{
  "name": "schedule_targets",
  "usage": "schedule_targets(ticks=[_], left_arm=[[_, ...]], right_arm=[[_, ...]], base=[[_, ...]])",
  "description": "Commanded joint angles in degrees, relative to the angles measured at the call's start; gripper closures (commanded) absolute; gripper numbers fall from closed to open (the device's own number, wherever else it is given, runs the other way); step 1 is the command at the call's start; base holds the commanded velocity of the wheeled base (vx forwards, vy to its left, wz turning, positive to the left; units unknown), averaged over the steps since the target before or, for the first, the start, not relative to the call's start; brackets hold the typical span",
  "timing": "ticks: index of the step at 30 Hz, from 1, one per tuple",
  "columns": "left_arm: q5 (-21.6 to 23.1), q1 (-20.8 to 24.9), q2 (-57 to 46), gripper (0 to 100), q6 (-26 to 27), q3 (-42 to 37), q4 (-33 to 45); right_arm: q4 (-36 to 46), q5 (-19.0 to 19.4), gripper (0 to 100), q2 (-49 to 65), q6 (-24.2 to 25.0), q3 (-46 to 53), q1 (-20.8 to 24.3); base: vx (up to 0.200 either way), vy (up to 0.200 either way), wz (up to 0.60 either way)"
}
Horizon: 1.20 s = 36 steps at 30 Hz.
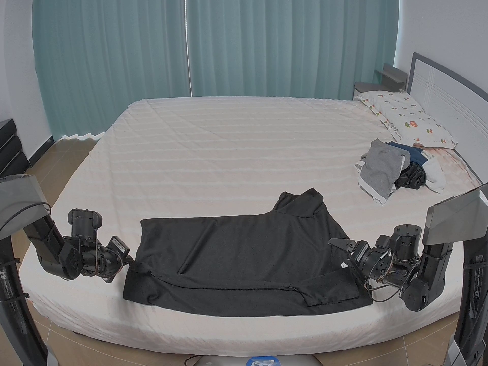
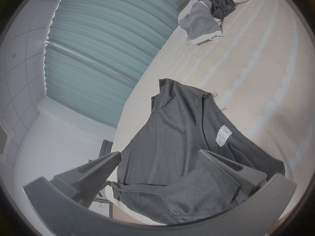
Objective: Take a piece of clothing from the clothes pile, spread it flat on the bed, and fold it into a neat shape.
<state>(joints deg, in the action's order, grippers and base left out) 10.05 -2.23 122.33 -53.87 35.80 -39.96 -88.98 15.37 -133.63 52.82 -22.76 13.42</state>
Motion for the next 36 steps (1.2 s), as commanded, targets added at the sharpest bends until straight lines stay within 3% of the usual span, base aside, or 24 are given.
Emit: schedule_targets(ticks=[1,7,12,24,30,36], left_arm=[[0.1,-0.5,0.7,100,-0.7,1.6,0.0],[-0.3,-0.4,2.0,100,-0.7,2.2,0.0],[-6.1,-0.4,4.4,100,-0.8,3.8,0.1],[-6.8,-0.2,5.0,100,-0.4,3.2,0.0],[-7.3,-0.1,5.2,100,-0.4,2.8,0.0],[-7.3,-0.1,5.2,100,-0.4,2.8,0.0]], right_arm=[[-0.6,0.0,0,-0.1,-0.1,0.0,0.0],[-0.6,-0.1,0,0.0,-0.1,0.0,0.0],[-0.6,-1.6,0,0.1,-0.5,-0.1,-0.2],[-0.4,-2.0,0,-0.2,-3.7,0.1,-2.2],[0.1,-0.9,0,-1.9,-9.3,0.1,-6.1],[-0.1,1.7,0,-5.2,-13.0,1.0,-6.4]], base=[[0.0,0.0,0.0],[0.0,0.0,0.0],[0.0,0.0,0.0],[0.0,0.0,0.0],[0.0,0.0,0.0],[0.0,0.0,0.0]])
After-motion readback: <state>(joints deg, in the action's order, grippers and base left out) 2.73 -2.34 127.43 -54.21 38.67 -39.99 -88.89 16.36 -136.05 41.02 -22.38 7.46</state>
